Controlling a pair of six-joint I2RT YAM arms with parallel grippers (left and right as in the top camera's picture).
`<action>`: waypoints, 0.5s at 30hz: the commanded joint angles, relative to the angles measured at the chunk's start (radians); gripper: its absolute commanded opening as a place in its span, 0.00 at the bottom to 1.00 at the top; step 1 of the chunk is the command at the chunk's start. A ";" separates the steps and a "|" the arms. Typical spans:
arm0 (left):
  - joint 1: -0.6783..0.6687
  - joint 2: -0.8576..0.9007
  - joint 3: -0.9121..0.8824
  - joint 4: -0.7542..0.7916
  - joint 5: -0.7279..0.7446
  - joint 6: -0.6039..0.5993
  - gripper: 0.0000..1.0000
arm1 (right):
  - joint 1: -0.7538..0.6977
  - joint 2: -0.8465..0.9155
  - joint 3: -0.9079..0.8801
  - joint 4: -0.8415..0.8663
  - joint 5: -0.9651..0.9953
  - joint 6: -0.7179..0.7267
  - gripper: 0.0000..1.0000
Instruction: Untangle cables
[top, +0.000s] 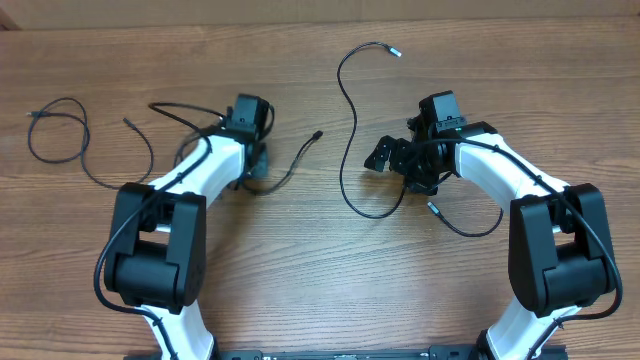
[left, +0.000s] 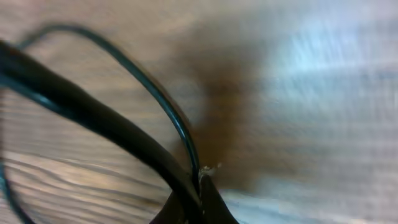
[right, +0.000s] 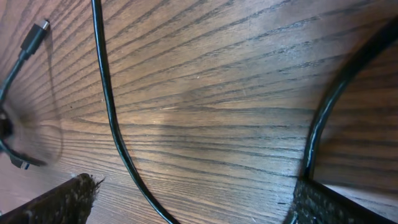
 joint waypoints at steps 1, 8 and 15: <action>0.050 -0.082 0.108 -0.011 -0.076 -0.013 0.04 | -0.002 -0.025 0.001 0.005 0.007 -0.001 1.00; 0.155 -0.145 0.229 -0.112 -0.186 -0.077 0.04 | -0.002 -0.025 0.001 0.005 0.007 -0.001 1.00; 0.307 -0.142 0.211 -0.177 -0.195 -0.230 0.04 | -0.002 -0.025 0.001 0.005 0.007 -0.001 1.00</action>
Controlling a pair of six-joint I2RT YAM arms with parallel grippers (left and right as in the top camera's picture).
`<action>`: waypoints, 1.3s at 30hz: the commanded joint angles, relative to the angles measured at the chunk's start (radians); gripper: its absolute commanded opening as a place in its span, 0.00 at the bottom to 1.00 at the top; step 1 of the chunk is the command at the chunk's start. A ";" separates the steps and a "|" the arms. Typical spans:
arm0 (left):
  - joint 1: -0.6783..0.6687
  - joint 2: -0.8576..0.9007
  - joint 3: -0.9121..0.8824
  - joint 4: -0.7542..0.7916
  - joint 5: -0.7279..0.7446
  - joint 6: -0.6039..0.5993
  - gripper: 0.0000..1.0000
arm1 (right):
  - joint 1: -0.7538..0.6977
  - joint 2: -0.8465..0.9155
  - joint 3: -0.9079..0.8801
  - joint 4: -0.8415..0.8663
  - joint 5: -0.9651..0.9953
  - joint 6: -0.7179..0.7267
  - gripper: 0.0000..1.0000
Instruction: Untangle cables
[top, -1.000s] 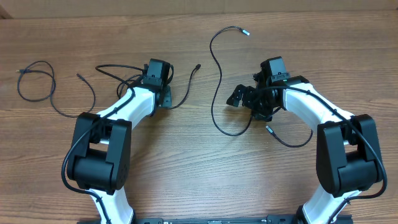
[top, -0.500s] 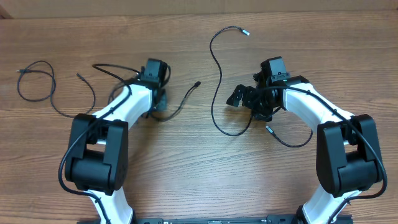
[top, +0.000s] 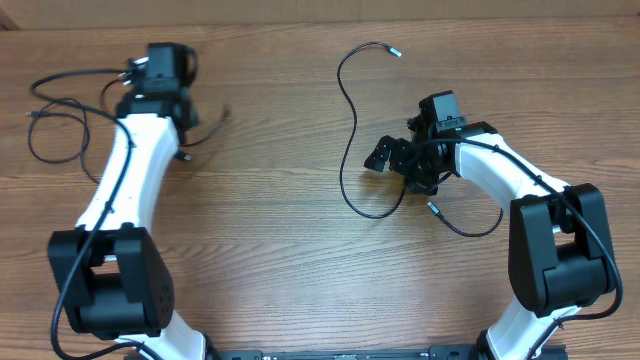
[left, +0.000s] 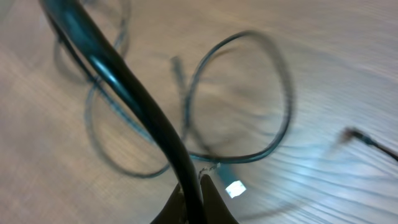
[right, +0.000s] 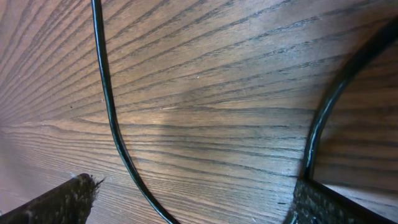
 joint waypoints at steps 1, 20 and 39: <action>0.074 0.003 -0.009 -0.029 0.005 -0.116 0.04 | -0.002 -0.025 0.001 0.006 0.008 0.000 1.00; 0.212 0.005 -0.009 -0.066 0.528 -0.031 0.97 | -0.002 -0.025 0.001 0.009 0.007 0.000 1.00; 0.143 0.005 -0.016 -0.262 0.784 0.049 0.99 | -0.002 -0.025 0.001 0.010 -0.045 0.008 1.00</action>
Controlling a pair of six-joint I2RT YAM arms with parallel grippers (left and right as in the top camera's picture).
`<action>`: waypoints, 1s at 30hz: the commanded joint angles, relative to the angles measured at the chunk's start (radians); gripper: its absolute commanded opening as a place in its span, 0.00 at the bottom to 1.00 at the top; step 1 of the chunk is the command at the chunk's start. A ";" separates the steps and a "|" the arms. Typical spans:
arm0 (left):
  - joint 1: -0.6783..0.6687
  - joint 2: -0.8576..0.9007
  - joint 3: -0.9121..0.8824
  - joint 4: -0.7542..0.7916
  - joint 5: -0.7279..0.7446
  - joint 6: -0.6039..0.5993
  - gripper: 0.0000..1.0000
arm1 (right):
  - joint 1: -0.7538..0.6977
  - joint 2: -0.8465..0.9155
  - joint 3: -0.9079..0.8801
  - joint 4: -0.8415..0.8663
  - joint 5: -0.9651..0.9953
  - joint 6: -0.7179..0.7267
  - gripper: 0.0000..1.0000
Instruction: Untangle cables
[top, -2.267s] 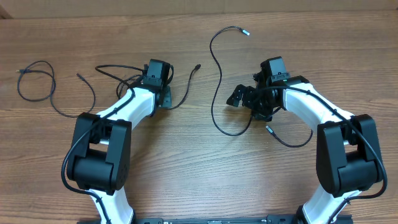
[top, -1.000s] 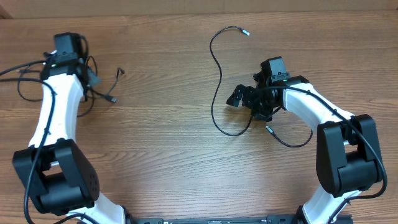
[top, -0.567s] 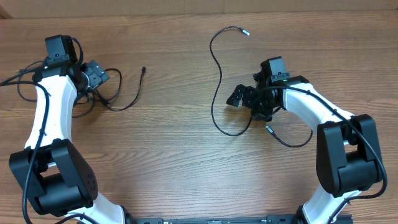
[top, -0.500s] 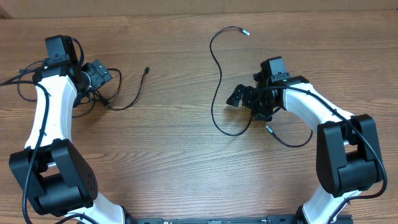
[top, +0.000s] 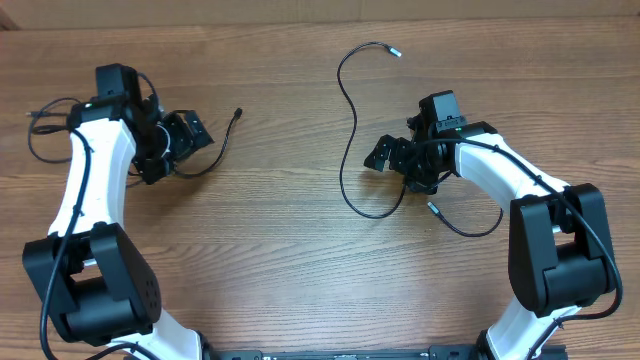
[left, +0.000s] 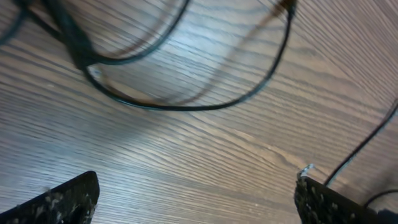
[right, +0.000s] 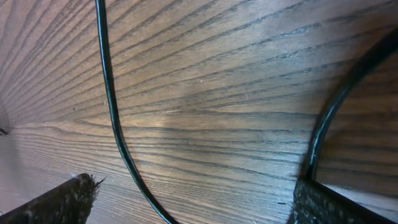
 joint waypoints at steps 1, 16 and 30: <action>-0.014 0.005 -0.009 -0.002 0.023 0.019 1.00 | -0.003 -0.025 0.001 0.016 -0.082 0.006 1.00; -0.014 0.005 -0.009 -0.002 0.023 0.019 1.00 | -0.021 -0.025 0.013 0.048 0.143 0.063 1.00; -0.014 0.005 -0.009 -0.002 0.023 0.019 0.99 | 0.012 -0.023 0.012 0.121 0.311 0.170 1.00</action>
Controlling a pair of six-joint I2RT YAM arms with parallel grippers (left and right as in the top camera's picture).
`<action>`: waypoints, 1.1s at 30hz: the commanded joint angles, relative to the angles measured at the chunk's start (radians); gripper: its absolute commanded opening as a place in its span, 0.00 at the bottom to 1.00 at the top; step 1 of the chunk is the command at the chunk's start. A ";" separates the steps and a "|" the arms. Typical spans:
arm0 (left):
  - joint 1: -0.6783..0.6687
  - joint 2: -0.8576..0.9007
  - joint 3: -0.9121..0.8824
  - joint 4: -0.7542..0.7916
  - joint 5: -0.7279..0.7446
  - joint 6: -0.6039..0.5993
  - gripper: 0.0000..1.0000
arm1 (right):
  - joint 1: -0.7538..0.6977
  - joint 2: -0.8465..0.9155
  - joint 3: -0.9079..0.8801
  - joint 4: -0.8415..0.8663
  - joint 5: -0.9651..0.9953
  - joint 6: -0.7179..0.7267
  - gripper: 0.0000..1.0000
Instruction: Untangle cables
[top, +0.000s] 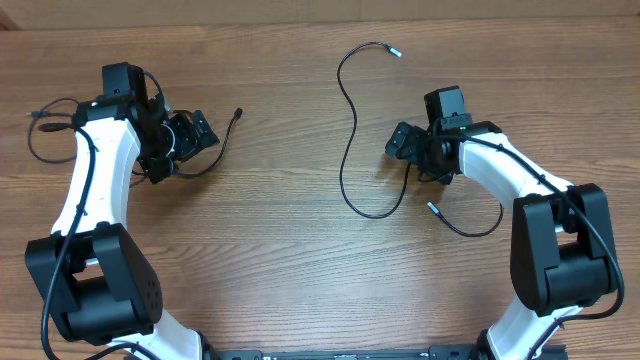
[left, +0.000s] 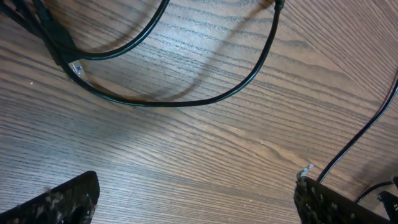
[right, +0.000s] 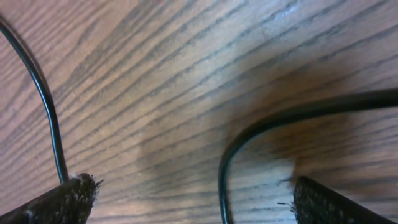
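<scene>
Thin black cables lie on a wooden table (top: 300, 270). A long one (top: 349, 130) snakes down the middle, and a short one (top: 465, 230) curls at the right. My right gripper (top: 415, 158) stands open low over the wood; a cable bend (right: 222, 174) runs between its fingers (right: 59, 202), another strand (right: 43, 102) passes at the left. At the far left my left gripper (top: 188, 137) is open and empty over the table. A cable loop (left: 186, 102) lies ahead of it, ending in a plug (top: 237, 114). Further loops (top: 32, 150) lie behind the left arm.
The table's back edge (top: 300, 22) runs along the top of the overhead view. Both white arms reach in from the near edge. Bare wood stretches between the two cable groups and across the front.
My right gripper has shifted a little toward the back and turned; a cable bend now lies between its open fingers. The left gripper has hardly moved and stays open.
My left gripper was shut on a cable near the table's middle left. Then it was at the far back left, still shut on it. Then it stood open with that cable lying at the left. The right gripper stayed open by the long cable, shifting only now.
</scene>
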 joint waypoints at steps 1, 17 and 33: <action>0.000 0.005 -0.008 -0.003 0.009 0.019 1.00 | 0.040 -0.021 0.012 0.036 0.016 0.042 1.00; 0.000 0.005 -0.008 -0.002 0.009 0.019 1.00 | 0.309 0.039 0.012 0.209 0.034 0.039 1.00; 0.000 0.005 -0.008 -0.002 0.009 0.019 1.00 | 0.322 0.039 0.012 0.158 -0.043 0.070 0.04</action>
